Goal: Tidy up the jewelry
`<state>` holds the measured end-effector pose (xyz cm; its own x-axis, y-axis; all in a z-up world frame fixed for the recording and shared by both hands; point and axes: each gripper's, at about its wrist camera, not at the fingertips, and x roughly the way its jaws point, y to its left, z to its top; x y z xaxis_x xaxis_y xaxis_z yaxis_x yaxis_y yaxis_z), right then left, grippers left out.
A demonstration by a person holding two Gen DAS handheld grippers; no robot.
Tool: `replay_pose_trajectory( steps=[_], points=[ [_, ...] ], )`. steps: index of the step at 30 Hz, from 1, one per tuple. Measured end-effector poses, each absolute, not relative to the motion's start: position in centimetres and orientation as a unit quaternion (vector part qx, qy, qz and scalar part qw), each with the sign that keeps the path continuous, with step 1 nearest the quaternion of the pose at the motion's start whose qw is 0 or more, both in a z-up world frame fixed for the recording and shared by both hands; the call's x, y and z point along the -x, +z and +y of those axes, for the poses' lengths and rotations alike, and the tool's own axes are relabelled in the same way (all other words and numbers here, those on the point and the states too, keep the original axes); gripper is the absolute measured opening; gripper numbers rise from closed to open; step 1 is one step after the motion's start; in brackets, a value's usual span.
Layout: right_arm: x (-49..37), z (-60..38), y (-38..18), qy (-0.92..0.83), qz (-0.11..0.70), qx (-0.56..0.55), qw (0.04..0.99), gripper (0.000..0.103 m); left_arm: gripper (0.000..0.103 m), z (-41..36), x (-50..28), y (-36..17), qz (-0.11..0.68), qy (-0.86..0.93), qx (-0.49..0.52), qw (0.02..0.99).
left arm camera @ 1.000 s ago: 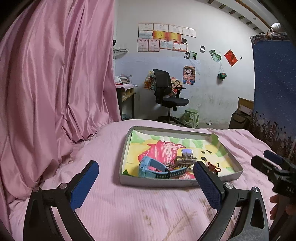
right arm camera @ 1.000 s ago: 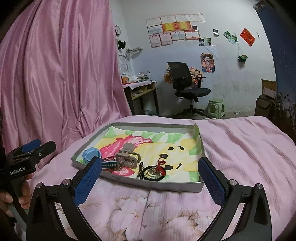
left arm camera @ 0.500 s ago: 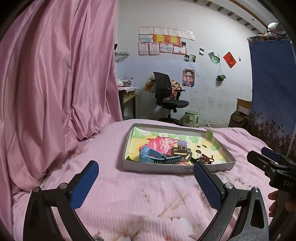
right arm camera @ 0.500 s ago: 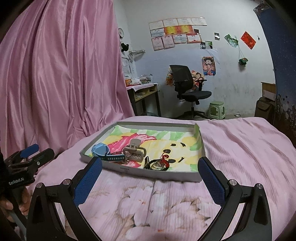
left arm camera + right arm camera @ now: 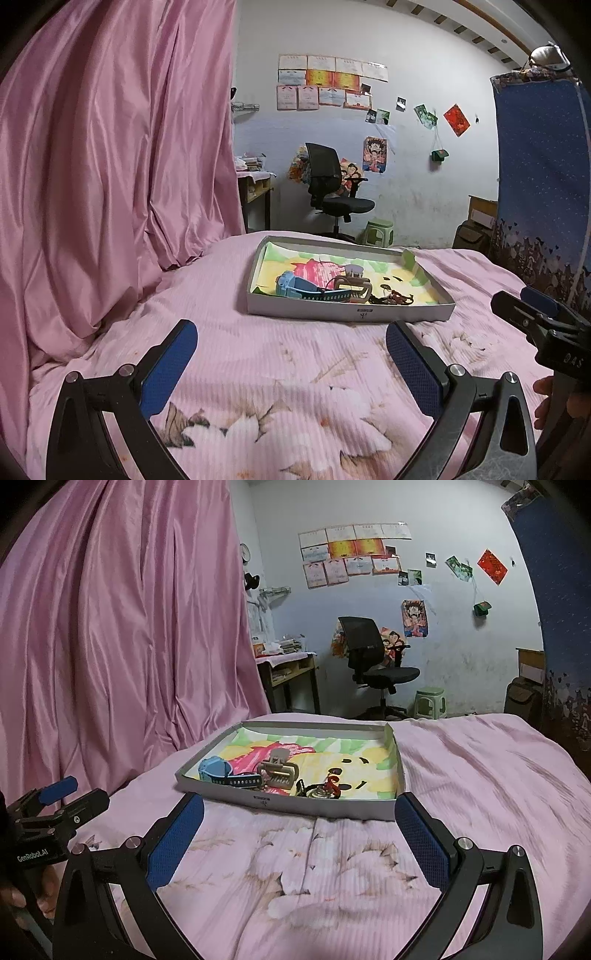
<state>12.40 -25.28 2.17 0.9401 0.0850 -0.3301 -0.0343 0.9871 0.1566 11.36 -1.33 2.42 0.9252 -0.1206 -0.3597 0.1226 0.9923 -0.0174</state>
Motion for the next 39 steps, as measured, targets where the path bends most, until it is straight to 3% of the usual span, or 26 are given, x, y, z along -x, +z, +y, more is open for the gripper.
replay_pose_trajectory(
  steps=[39],
  points=[
    [-5.6, -23.9, -0.9, -0.005, 0.137, -0.052, 0.989, 0.102, 0.103, -1.8, -6.4, -1.1, 0.171, -0.036, 0.006, 0.985]
  ],
)
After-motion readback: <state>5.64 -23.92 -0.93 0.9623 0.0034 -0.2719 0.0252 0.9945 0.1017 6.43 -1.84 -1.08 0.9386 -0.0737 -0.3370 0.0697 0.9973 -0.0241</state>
